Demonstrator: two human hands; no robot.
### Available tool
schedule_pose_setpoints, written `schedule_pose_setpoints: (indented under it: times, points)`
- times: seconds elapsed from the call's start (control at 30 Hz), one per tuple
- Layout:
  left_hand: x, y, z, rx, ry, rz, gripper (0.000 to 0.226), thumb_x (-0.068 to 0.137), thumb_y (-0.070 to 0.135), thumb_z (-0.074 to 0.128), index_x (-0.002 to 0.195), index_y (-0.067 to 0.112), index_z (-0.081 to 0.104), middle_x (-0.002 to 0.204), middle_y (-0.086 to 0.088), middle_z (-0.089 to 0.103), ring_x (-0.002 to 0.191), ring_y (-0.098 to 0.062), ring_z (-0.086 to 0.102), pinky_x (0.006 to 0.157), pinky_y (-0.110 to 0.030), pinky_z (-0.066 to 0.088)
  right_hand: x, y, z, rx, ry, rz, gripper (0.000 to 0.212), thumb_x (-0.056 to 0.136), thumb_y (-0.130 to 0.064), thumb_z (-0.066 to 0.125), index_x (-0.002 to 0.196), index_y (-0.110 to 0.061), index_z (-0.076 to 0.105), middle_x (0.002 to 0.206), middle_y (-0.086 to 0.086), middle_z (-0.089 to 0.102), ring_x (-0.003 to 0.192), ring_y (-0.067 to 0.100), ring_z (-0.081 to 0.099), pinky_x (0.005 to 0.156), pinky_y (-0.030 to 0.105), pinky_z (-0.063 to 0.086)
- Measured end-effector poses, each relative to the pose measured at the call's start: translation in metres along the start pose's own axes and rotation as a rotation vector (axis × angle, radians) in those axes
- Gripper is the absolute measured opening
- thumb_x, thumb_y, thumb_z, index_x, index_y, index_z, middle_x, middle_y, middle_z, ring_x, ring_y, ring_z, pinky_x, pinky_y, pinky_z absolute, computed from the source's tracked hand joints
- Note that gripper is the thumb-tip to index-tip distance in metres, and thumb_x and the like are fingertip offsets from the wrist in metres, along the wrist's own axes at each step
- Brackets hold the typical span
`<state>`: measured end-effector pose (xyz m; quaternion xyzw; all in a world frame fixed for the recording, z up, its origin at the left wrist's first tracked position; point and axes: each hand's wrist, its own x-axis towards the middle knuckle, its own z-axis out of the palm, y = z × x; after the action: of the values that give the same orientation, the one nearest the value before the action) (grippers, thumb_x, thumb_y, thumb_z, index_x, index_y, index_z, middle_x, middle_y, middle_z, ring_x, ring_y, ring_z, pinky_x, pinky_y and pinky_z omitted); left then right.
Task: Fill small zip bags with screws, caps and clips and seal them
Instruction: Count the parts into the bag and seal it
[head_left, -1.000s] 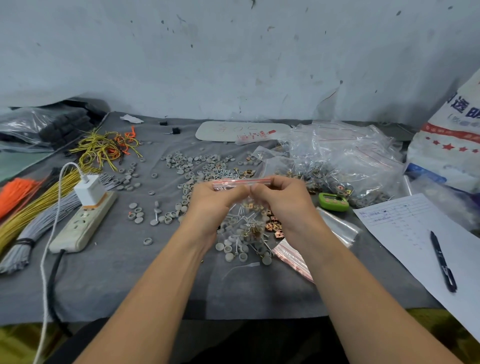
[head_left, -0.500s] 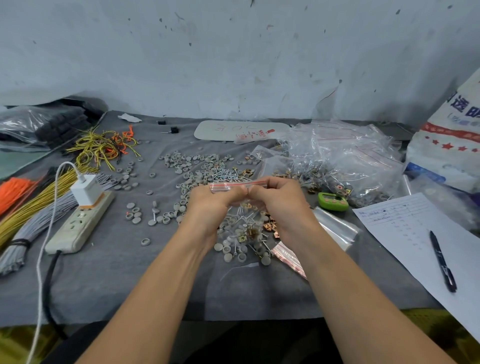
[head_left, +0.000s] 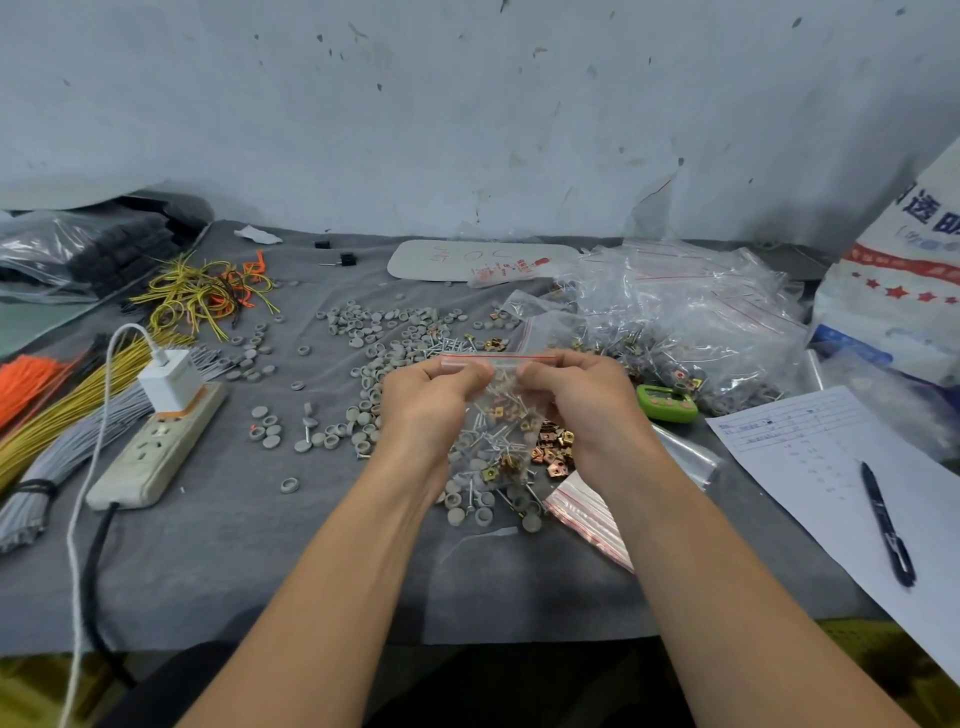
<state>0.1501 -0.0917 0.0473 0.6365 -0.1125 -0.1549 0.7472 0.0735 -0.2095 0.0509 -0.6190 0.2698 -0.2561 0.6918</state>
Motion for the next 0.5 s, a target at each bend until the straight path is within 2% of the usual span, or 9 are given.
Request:
schedule_pose_setpoints:
  times: [0.13, 0.23, 0.37, 0.43, 0.5]
  points:
    - [0.001, 0.0, 0.001, -0.035, 0.009, -0.034, 0.017, 0.091, 0.01, 0.074, 0.075, 0.013, 0.078, 0.068, 0.001, 0.073, 0.056, -0.005, 0.064, 0.055, -0.016, 0.052, 0.002, -0.001, -0.005, 0.049, 0.049, 0.027, 0.012, 0.083, 0.0, 0.077, 0.077, -0.01, 0.074, 0.073, 0.007, 0.074, 0.066, 0.019, 0.061, 0.069, 0.031, 0.05]
    - [0.0, 0.001, 0.001, -0.086, 0.079, -0.038, 0.021, 0.088, 0.008, 0.076, 0.067, 0.013, 0.077, 0.062, 0.001, 0.07, 0.054, -0.004, 0.062, 0.055, -0.014, 0.052, 0.001, -0.002, -0.007, 0.065, 0.028, 0.048, 0.009, 0.086, -0.003, 0.076, 0.081, -0.009, 0.075, 0.075, 0.007, 0.077, 0.065, 0.017, 0.063, 0.069, 0.031, 0.05]
    - [-0.002, 0.003, 0.001, -0.136, 0.138, -0.03, 0.018, 0.084, -0.002, 0.076, 0.069, 0.01, 0.076, 0.053, 0.002, 0.066, 0.046, -0.002, 0.06, 0.045, -0.013, 0.047, 0.0, -0.003, -0.009, 0.05, 0.033, 0.045, 0.008, 0.084, -0.005, 0.08, 0.078, -0.007, 0.076, 0.061, 0.002, 0.07, 0.056, 0.014, 0.057, 0.069, 0.032, 0.049]
    - [-0.002, 0.002, 0.001, -0.104, 0.13, -0.032, 0.018, 0.084, 0.004, 0.077, 0.069, 0.013, 0.078, 0.056, 0.003, 0.067, 0.047, -0.002, 0.061, 0.043, -0.013, 0.046, 0.0, -0.004, -0.01, 0.039, 0.034, 0.038, 0.008, 0.083, -0.007, 0.082, 0.078, -0.009, 0.076, 0.064, 0.003, 0.07, 0.061, 0.016, 0.058, 0.07, 0.033, 0.048]
    - [-0.001, 0.0, -0.001, -0.094, 0.124, -0.025, 0.021, 0.085, 0.008, 0.078, 0.065, 0.014, 0.078, 0.061, 0.001, 0.068, 0.051, -0.004, 0.061, 0.049, -0.014, 0.049, 0.0, -0.007, -0.012, 0.037, 0.004, 0.046, 0.008, 0.085, -0.009, 0.081, 0.078, -0.011, 0.078, 0.073, 0.007, 0.074, 0.072, 0.02, 0.061, 0.072, 0.033, 0.049]
